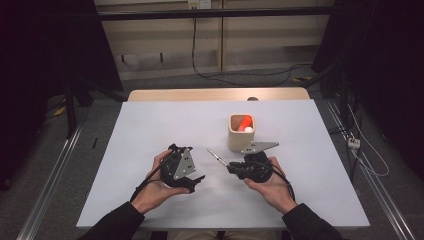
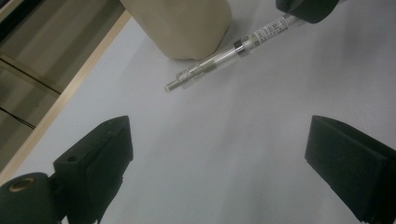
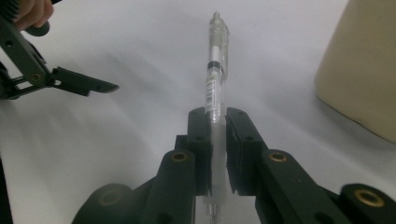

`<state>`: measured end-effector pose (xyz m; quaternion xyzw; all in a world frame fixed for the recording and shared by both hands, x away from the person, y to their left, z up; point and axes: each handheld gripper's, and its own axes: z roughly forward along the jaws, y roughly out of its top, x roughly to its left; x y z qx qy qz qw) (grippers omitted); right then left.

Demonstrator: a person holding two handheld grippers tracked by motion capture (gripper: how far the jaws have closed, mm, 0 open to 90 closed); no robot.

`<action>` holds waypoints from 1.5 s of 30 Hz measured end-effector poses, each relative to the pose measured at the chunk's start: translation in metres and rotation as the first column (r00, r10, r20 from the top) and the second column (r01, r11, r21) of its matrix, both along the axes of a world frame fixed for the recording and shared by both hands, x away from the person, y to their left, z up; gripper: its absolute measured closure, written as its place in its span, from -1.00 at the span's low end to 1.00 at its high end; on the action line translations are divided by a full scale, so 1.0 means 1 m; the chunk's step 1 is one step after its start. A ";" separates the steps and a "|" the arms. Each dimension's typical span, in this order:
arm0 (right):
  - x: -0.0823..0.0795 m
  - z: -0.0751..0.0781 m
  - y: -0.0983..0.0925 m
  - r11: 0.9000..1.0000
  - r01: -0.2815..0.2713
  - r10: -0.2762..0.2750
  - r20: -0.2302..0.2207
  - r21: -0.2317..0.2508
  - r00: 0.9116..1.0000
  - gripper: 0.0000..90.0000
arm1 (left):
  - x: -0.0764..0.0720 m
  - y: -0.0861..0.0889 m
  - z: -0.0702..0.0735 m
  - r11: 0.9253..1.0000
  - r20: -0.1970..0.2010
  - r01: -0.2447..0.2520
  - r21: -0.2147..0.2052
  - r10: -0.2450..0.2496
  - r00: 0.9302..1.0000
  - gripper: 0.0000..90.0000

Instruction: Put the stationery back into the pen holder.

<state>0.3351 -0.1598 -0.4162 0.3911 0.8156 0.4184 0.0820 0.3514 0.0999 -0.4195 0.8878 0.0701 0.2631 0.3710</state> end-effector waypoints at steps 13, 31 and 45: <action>0.003 0.007 0.017 0.995 -0.093 0.093 -0.007 -0.045 0.996 0.80 | -0.014 -0.010 -0.008 0.994 0.158 0.000 0.110 -0.017 0.987 -0.81; 0.002 0.004 0.032 0.985 -0.167 0.166 -0.032 -0.043 0.986 0.80 | -0.027 -0.019 -0.017 0.954 0.304 0.039 0.298 -0.134 0.943 0.00; 0.002 0.000 0.037 0.982 -0.187 0.186 -0.048 -0.026 0.981 0.80 | -0.033 -0.022 -0.021 0.919 0.360 0.064 0.388 -0.215 0.908 0.60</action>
